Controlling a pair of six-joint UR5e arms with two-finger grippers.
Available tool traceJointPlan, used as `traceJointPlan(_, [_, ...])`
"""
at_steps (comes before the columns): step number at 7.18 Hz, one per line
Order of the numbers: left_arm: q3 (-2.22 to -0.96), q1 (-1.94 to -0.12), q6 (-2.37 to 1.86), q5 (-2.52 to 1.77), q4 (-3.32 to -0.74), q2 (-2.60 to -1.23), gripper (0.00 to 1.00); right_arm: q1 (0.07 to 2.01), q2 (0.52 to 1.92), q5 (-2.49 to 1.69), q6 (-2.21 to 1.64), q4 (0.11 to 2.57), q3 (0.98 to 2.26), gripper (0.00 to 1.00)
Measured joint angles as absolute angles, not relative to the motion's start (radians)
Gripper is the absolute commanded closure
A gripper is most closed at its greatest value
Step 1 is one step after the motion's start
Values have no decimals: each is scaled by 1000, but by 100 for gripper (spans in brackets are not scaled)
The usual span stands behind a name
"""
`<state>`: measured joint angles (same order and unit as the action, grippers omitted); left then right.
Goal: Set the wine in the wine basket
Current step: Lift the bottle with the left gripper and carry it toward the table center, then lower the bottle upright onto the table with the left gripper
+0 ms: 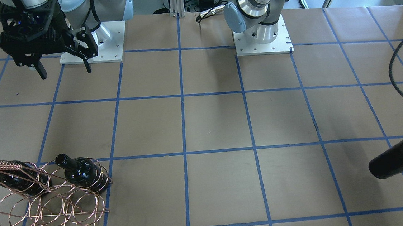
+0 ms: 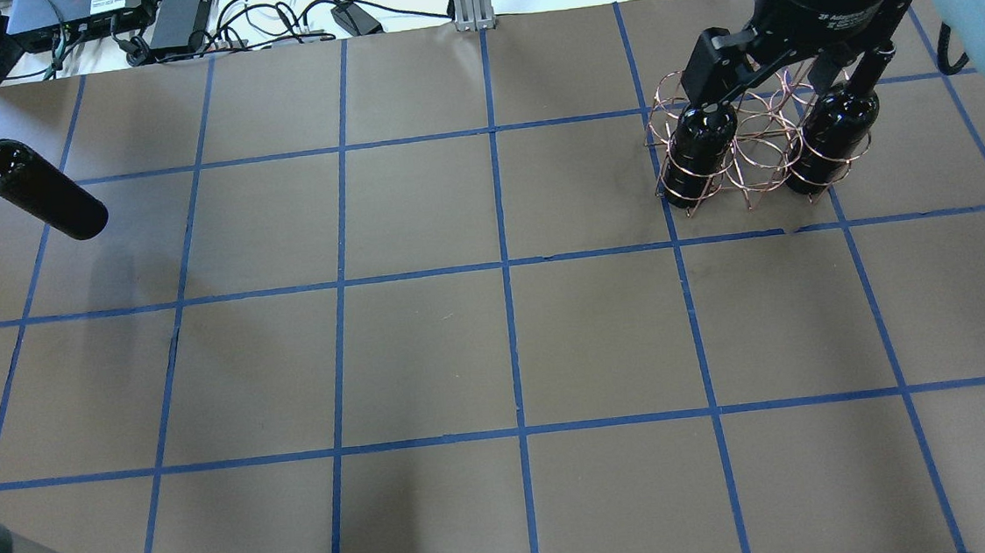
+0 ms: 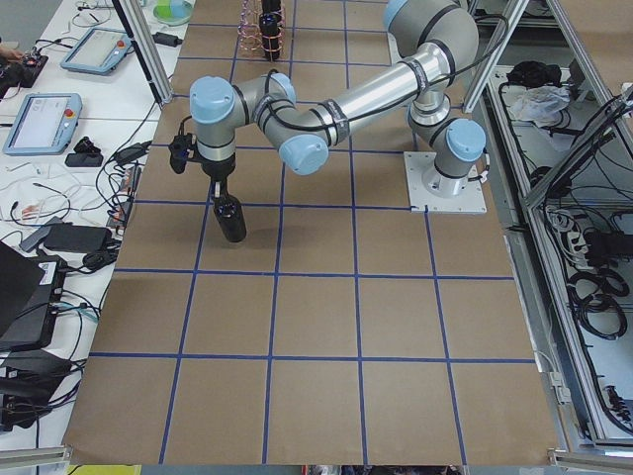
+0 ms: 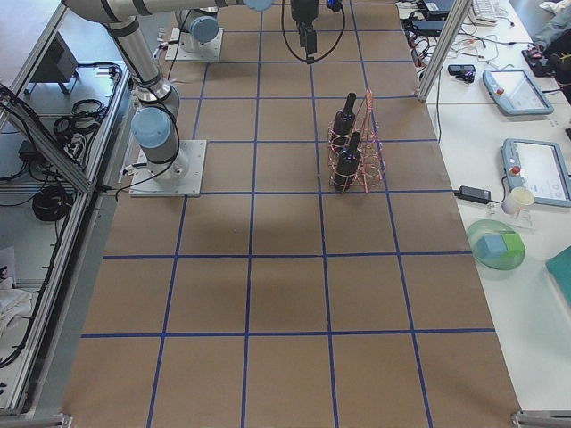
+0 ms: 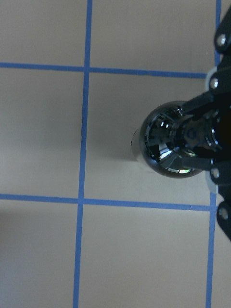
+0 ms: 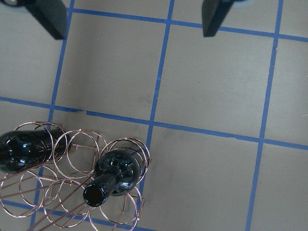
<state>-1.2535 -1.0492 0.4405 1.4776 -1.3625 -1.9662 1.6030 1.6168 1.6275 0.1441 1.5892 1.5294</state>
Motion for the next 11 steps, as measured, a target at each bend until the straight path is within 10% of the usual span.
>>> traceJointPlan(11, [-1659, -1603, -191, 1486, -1271, -1662, 100, 1602, 1617, 1631, 146, 1589, 1529, 0])
